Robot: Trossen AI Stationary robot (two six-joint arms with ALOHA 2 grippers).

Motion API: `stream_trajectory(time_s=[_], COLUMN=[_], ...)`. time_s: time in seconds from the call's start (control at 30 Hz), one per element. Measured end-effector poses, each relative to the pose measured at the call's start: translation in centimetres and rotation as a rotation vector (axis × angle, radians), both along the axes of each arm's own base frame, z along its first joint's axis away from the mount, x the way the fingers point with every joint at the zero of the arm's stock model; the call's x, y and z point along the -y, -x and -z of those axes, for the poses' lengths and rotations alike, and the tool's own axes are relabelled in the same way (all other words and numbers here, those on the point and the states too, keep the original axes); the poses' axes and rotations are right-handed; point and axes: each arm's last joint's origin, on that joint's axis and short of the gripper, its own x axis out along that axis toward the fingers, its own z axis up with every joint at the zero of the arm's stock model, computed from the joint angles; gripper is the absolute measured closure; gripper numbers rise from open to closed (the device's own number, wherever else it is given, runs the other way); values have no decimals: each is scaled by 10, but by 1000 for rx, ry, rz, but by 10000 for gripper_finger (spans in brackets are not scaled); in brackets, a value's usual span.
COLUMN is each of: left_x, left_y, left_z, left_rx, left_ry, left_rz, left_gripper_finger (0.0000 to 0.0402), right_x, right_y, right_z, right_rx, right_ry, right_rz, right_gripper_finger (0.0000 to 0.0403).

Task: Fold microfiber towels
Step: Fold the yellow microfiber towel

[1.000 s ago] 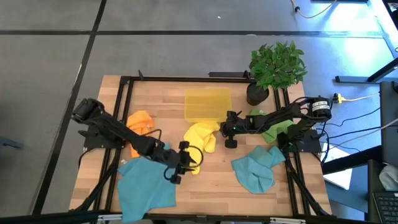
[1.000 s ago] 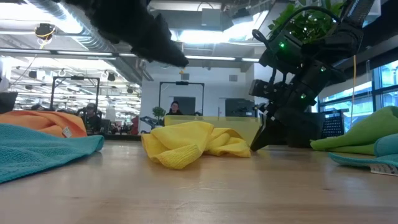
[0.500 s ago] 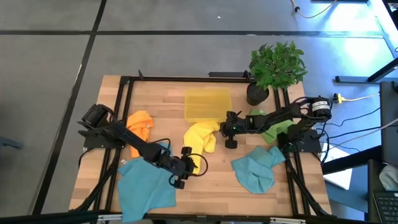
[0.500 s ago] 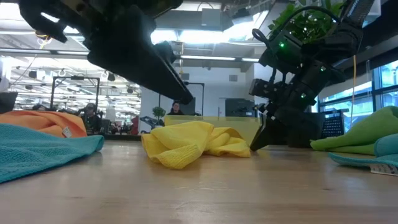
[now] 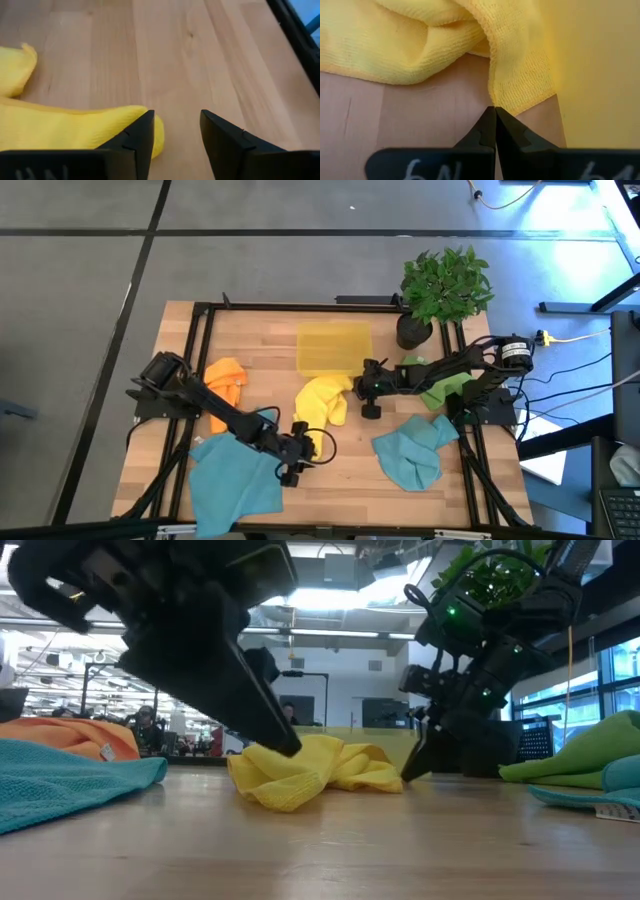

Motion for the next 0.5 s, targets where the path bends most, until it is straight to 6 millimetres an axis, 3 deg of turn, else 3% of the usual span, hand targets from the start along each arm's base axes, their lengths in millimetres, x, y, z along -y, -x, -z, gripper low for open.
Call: stream_trajectory(time_s=[0.23, 0.5], left_x=[2, 3], left_y=[1, 0], left_z=[14, 32], left_rx=[-21, -63], left_ry=[-100, -119], left_rz=[-10, -15], left_gripper_finger=[195, 197], right_x=[0, 0], right_y=[-7, -8], right_z=[-6, -7], right_rx=[25, 28], right_ry=[-12, -25], right_rz=[-14, -23], right_gripper_finger=[399, 399])
